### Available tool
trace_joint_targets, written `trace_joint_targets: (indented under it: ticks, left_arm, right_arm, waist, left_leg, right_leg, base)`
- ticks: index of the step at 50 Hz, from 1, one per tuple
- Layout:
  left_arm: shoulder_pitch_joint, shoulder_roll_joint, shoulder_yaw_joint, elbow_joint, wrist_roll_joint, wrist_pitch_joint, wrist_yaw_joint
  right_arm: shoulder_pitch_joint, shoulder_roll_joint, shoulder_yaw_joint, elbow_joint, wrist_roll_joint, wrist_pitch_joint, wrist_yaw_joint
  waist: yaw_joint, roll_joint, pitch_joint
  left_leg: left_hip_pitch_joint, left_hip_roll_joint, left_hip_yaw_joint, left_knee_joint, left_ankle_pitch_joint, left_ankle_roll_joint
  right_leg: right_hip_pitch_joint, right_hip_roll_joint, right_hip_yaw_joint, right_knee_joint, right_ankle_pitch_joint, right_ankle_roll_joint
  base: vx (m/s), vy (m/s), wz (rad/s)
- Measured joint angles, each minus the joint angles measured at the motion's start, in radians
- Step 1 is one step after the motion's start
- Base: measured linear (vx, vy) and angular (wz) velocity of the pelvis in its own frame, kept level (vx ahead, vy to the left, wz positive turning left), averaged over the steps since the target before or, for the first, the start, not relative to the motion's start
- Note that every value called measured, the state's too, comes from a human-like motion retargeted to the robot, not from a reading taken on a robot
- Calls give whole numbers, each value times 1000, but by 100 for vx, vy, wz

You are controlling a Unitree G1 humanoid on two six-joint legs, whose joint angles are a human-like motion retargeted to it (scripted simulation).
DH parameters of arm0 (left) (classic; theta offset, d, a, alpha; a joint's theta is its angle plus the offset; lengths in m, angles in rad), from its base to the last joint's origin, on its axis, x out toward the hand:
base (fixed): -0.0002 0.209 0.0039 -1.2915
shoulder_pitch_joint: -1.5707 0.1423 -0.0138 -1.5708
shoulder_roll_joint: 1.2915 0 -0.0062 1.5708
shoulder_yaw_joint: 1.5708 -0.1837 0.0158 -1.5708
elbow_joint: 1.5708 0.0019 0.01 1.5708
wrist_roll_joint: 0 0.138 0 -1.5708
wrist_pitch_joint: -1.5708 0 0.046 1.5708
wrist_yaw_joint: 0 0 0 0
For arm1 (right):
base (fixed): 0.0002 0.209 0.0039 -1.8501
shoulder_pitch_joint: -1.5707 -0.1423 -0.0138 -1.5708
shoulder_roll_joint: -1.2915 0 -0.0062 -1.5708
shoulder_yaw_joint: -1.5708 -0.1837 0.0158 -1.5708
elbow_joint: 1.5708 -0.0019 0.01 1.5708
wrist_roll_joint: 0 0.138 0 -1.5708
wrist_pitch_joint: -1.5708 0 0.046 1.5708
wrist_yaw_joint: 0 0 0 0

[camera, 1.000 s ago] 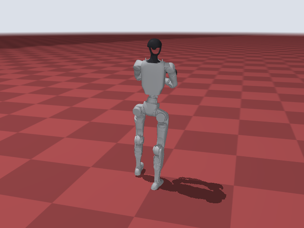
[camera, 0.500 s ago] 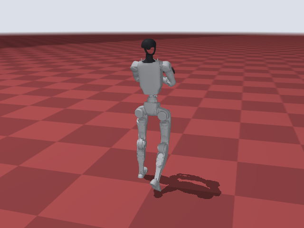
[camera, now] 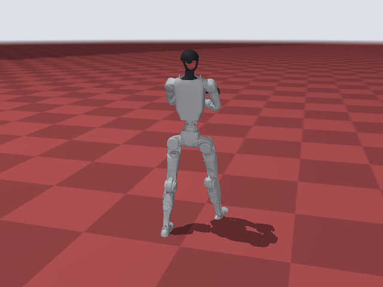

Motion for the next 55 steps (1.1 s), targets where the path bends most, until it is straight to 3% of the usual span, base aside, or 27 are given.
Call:
trace_joint_targets:
  ticks: [5,8,13,18,23,28,33,37,41,45,48,52,55]
  left_arm:
    - [0,-7,-2,8,-4,-2,8]
    - [0,-13,-5,11,-1,18,-4]
    - [6,-19,-12,11,14,49,-48]
    - [9,-10,-13,4,15,52,-79]
    - [9,0,-7,-1,11,48,-83]
    - [-6,5,4,-7,-16,46,-54]
    - [-20,2,4,-9,-31,19,-47]
    - [-26,-1,-2,-4,-27,0,-52]
    - [-29,1,-6,-2,-34,5,-44]
    - [-34,2,1,0,-58,17,-49]
    - [-14,0,1,2,-68,11,-72]
    - [8,-6,-2,8,-65,9,-91]
    - [12,-8,-2,7,-57,24,-84]
  right_arm:
    - [17,1,-6,4,9,0,7]
    - [36,1,-10,6,43,11,4]
    - [65,2,-12,6,111,27,-4]
    - [71,11,-9,9,134,31,-2]
    - [59,21,2,17,115,24,3]
    - [41,18,5,19,81,14,-3]
    - [26,8,4,14,83,-13,-5]
    - [17,4,1,10,86,-22,-2]
    - [19,7,-5,12,91,-13,-9]
    - [21,8,-9,16,119,-3,-6]
    - [41,14,-4,20,146,-6,16]
    - [64,17,1,21,175,-4,46]
    - [72,14,-2,16,203,8,45]
  waist:
    - [15,-30,-37]
    - [30,-57,-60]
    - [33,-99,-118]
    - [56,-124,-147]
    - [114,-136,-137]
    - [174,-92,-98]
    - [210,-44,-46]
    - [224,-45,-24]
    - [232,-51,-37]
    - [224,-35,-56]
    - [212,-15,-73]
    - [195,13,-114]
    - [177,28,-125]
  left_leg:
    - [28,-14,-39,64,50,30]
    - [-2,-30,-35,189,133,59]
    - [-224,-49,29,588,269,120]
    - [-420,-77,108,771,214,165]
    - [-492,-120,154,559,139,168]
    - [-487,-68,208,176,225,127]
    - [-470,4,248,-104,286,36]
    - [-487,39,275,-145,248,-19]
    - [-465,58,303,-145,278,-25]
    - [-408,69,296,-141,336,-16]
    - [-359,81,271,-114,306,-9]
    - [-331,102,238,-84,239,-6]
    - [-314,108,219,-66,199,-16]
  right_leg:
    - [63,-12,36,0,60,-8]
    - [116,-32,41,0,48,-31]
    - [157,-62,53,18,-25,-56]
    - [155,-69,92,67,-88,-46]
    - [164,-55,154,94,-138,-33]
    - [213,12,197,100,-184,-47]
    - [312,70,227,103,-239,-65]
    - [388,67,245,102,-266,-69]
    - [435,61,260,120,-269,-79]
    - [453,73,270,203,-219,-109]
    - [418,92,273,363,-101,-132]
    - [228,117,244,723,46,-135]
    - [83,107,181,925,50,-156]
  base:
    - [57,-29,28]
    - [57,-33,7]
    - [51,-31,8]
    - [44,-23,-29]
    - [42,-12,-74]
    - [43,-2,-77]
    - [48,6,-63]
    - [53,13,-46]
    - [56,20,-33]
    - [60,26,-6]
    - [60,30,10]
    - [53,27,18]
    - [46,22,30]
